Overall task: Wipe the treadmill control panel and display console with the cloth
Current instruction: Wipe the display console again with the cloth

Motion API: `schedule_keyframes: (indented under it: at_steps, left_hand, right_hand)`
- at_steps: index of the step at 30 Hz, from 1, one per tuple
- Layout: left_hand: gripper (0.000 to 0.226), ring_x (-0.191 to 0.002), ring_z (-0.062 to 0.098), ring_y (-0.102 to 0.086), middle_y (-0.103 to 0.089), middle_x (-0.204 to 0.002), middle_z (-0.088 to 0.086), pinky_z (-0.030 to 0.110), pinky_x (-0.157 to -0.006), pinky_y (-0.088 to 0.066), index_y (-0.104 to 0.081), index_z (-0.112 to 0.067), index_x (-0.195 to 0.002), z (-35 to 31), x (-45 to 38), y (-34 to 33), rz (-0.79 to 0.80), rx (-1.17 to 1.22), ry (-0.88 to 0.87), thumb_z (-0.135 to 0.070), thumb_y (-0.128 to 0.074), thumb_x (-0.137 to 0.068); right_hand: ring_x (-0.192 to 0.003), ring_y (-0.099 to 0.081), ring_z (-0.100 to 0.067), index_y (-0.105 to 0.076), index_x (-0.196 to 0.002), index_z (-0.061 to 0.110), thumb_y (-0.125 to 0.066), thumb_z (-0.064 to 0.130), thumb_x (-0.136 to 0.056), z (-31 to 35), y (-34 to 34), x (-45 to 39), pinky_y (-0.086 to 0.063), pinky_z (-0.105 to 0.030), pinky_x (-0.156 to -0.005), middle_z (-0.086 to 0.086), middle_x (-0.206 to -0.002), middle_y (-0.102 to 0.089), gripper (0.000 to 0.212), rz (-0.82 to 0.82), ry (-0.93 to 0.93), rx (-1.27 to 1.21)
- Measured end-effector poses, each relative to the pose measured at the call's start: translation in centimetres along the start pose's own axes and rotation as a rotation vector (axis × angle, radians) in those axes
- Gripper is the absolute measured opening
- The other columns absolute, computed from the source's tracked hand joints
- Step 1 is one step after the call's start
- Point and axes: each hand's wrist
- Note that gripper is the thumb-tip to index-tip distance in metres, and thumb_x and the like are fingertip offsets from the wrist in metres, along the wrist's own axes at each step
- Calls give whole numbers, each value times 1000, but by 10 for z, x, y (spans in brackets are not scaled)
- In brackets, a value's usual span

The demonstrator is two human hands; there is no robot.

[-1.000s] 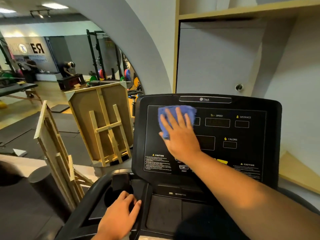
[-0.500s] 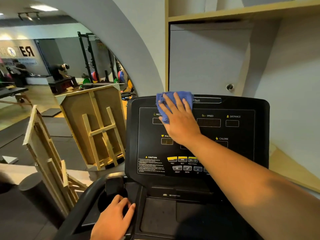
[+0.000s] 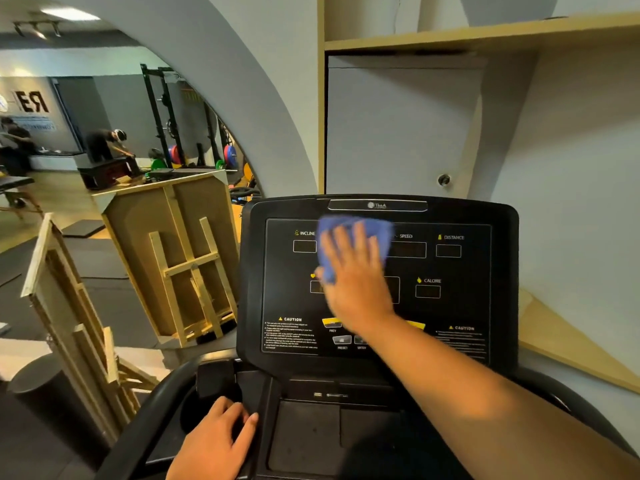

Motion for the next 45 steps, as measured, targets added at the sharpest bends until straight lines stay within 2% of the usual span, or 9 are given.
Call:
schedule_keyframes:
  at_steps: [2, 4, 12, 19, 24, 28, 34, 38, 45]
  left_hand:
    - [34, -95, -6, -56, -50, -107, -19, 13, -74, -42, -64, -37, -96, -4, 0, 3, 2, 0, 12, -64, -43, -99]
    - [31, -94, -6, -55, -50, -108, -19, 12, -72, -41, -64, -39, -96, -7, 0, 4, 1, -10, 23, -64, -44, -99]
    - [22, -93, -1, -50, -47, -115, -19, 21, -77, -41, -44, -51, -83, -10, 3, 8, 28, -6, 30, -65, -40, -100]
    - [23, -93, -2, -50, -46, -115, -20, 23, -80, -41, -42, -51, -82, -13, 4, 9, 18, 2, 39, -63, -41, -100]
    - [26, -91, -1, -54, -50, -109, -17, 27, -80, -45, -61, -41, -97, -8, 4, 3, 6, -13, 37, -60, -44, -101]
    - [25, -96, 4, -55, -51, -111, -15, 30, -80, -44, -63, -40, -101, -7, 5, 1, 11, -22, 24, -57, -46, -101]
    - [28, -100, 5, -55, -50, -114, -16, 31, -89, -47, -63, -40, -106, -7, 3, 1, 29, -27, 57, -59, -44, -101]
    - [26, -102, 6, -53, -50, -116, -14, 31, -90, -45, -63, -40, -108, -12, 3, 2, 23, -14, 58, -58, -45, -101]
    - [31, -93, 6, -52, -49, -112, -15, 31, -83, -42, -63, -37, -105, -10, 7, 3, 27, -11, 20, -59, -42, -102]
  right_hand:
    - [-154, -2, -34, -17, -160, 19, -39, 50, -102, -5, -7, 18, -7, -51, -124, -9, -167, -16, 69, 81, 256, 85]
    - [-155, -1, -31, -17, -159, 18, -38, 49, -103, -33, -3, 21, -4, -47, -125, -7, -167, -12, 68, 44, 264, 115]
    - [-153, -13, -35, -25, -157, 17, -34, 40, -105, -158, 32, 44, -12, -55, -123, -11, -164, -23, 58, -232, -663, -84]
    - [-151, -14, -38, -19, -158, 22, -33, 46, -104, -181, 39, 21, -16, -58, -121, -12, -161, -26, 61, -206, -628, -144]
    - [-151, -12, -41, -15, -160, 20, -35, 43, -104, -153, 28, 72, -14, -60, -121, -15, -164, -21, 63, -140, -677, -89]
    - [-152, -9, -42, -13, -160, 18, -31, 44, -103, -118, 11, 126, -12, -60, -121, -16, -165, -18, 66, -82, -773, -66]
    - [-152, -10, -41, -8, -159, 11, -48, 41, -100, -76, 4, 171, -18, -60, -120, -19, -165, -16, 78, 77, -864, -33]
    - [-149, -20, -44, -26, -156, 9, -36, 51, -97, -33, -1, 187, -23, -58, -117, -20, -160, -30, 73, 166, -606, 5]
    - [-153, -9, -36, -32, -156, 21, -32, 55, -101, 20, -11, 174, -11, -52, -119, -1, -165, -26, 65, 355, 270, -8]
Point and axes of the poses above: each hand's wrist, its own x-axis away from the middle knuckle, its own y-axis out of the back of the hand, z = x × y
